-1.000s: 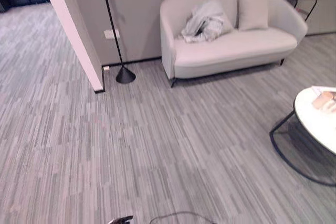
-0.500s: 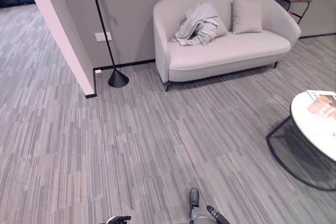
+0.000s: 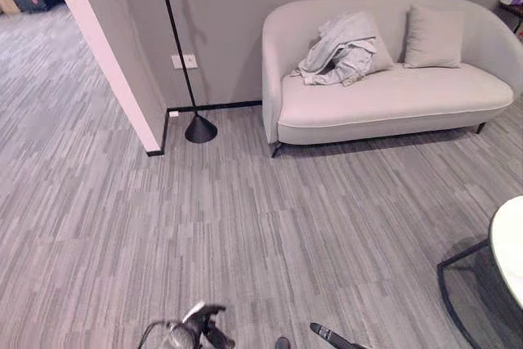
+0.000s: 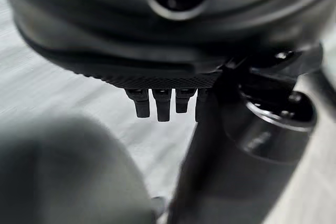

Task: Hang the clothes on the sofa on the clothes rack.

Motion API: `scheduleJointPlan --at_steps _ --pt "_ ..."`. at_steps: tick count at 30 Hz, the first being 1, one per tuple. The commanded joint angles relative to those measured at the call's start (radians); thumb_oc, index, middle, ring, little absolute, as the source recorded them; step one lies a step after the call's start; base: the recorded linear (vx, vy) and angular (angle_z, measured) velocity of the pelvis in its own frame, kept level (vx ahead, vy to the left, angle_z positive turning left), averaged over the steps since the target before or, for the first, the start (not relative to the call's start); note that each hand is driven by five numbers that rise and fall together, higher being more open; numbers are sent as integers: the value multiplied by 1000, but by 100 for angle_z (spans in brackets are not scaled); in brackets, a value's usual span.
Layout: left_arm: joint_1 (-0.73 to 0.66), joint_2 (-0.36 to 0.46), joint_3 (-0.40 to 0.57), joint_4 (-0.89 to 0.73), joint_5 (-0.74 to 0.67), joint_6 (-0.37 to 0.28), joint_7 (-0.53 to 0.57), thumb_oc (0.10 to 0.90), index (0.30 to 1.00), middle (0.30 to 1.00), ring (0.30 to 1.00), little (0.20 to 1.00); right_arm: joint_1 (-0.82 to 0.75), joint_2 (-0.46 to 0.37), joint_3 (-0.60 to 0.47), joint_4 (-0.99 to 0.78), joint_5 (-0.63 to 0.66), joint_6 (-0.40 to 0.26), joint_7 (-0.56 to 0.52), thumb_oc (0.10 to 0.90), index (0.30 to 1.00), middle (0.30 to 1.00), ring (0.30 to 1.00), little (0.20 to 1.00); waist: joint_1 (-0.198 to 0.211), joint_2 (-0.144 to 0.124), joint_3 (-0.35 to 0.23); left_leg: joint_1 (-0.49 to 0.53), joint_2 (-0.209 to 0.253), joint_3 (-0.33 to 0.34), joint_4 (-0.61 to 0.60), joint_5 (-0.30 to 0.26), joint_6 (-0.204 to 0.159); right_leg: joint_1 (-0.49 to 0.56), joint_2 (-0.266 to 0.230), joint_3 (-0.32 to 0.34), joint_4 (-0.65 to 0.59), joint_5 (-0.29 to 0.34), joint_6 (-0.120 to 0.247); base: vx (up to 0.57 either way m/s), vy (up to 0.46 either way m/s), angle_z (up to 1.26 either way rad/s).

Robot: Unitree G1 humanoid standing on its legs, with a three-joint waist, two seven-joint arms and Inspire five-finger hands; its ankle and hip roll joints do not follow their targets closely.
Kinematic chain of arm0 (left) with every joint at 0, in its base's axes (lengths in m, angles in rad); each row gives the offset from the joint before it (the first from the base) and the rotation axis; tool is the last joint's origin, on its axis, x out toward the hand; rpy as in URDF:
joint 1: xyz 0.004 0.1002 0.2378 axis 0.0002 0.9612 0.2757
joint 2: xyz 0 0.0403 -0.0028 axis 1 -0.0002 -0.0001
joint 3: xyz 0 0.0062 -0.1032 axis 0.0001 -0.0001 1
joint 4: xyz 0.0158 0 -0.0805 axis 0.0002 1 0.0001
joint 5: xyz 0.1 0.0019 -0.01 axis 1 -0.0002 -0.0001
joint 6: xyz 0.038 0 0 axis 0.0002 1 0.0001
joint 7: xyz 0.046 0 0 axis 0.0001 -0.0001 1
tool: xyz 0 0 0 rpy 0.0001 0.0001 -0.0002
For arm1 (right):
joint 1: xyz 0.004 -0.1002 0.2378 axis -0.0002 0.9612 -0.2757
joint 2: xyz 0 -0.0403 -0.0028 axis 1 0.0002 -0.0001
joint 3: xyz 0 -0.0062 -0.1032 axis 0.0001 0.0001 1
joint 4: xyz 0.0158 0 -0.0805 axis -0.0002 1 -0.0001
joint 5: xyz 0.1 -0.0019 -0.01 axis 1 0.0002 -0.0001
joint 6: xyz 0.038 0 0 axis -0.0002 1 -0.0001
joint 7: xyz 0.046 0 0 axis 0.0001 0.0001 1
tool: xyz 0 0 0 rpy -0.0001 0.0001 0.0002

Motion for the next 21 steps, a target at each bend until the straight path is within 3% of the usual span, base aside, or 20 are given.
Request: scheduleJointPlan --at_steps 1,3,6,7,9,11,12,14,15,16,18,19,21 --pt "-1 -60 4 76 -12 -43 43 800 900 900 900 900 3 -61 -80 74 44 -30 -9 800 900 900 900 900 10 69 -5 188 -41 13 -598 29 8 -13 -137 26 37 -68 178 378 142 13" --pt "1 -67 12 99 -23 -45 48 800 900 900 900 900 -4 -54 -103 129 57 -39 -16 800 900 900 900 900 15 85 -19 143 -47 -44 -720 100 -17 21 -135 6 18 -76 180 297 109 37" --pt "7 -64 46 119 -74 -50 53 800 900 900 900 900 -16 -33 -141 215 65 -36 -24 800 900 900 900 900 24 104 -37 69 -99 -91 -720 80 -33 79 -149 9 6 -100 193 485 215 40" --pt "32 -64 78 126 -108 -50 45 800 900 900 900 900 -20 -22 -147 244 40 -27 -19 800 900 900 900 900 43 116 -53 101 -122 -103 -720 73 -21 122 -168 46 6 -110 206 722 375 0" --pt "50 -64 116 152 -149 -42 41 800 900 900 900 900 -27 -7 -156 257 37 -22 -15 800 900 900 900 900 52 102 -74 102 -181 -142 -680 30 13 160 -215 63 7 -107 222 641 353 -42" --pt "48 -53 136 167 -153 -36 38 800 900 900 900 900 -37 15 -164 252 48 -15 0 800 900 900 900 900 59 92 -77 110 -215 -119 -633 -19 53 125 -259 88 123 -108 227 433 313 -32" --pt "46 -47 132 169 -142 -33 37 800 900 900 900 900 -47 24 -154 240 51 -15 7 800 900 900 900 900 65 92 -74 122 -236 -98 -613 -47 79 89 -283 102 211 -86 230 378 347 -27" --pt "48 -43 122 162 -128 -29 36 800 900 900 900 900 -60 25 -142 218 38 -20 2 800 900 900 900 900 65 99 -51 162 -279 -74 -600 -77 129 -6 -335 134 402 42 227 239 292 -48" --pt "48 -43 123 162 -128 -29 36 800 900 900 900 900 -61 25 -142 218 38 -20 2 800 900 900 900 900 66 99 -53 160 -279 -74 -600 -76 129 -9 -335 135 402 43 228 209 297 -46" --pt "46 -37 102 155 -111 -25 37 800 900 900 900 900 -69 24 -121 176 32 -36 -18 800 900 900 900 900 52 113 -15 207 -298 -41 -604 -103 155 -78 -364 124 537 127 218 220 254 -15" --pt "48 -35 85 153 -84 -20 33 800 900 900 900 900 -59 20 -131 149 60 -38 -18 800 900 900 900 900 24 129 2 254 -296 -17 -617 -117 160 -144 -329 122 635 58 204 363 187 -14" --pt "48 -29 87 164 -71 -12 20 800 900 900 900 900 -50 8 -150 157 81 -39 -14 800 900 900 900 900 2 142 9 304 -285 18 -636 -144 150 -180 -271 26 544 -37 209 462 -12 -13" --pt "36 -37 81 172 -67 -11 15 800 900 900 900 900 -59 4 -150 192 69 -34 -14 800 900 900 900 900 -6 155 9 369 -264 59 -675 -173 127 -193 -237 -59 359 -48 233 536 -196 -34"
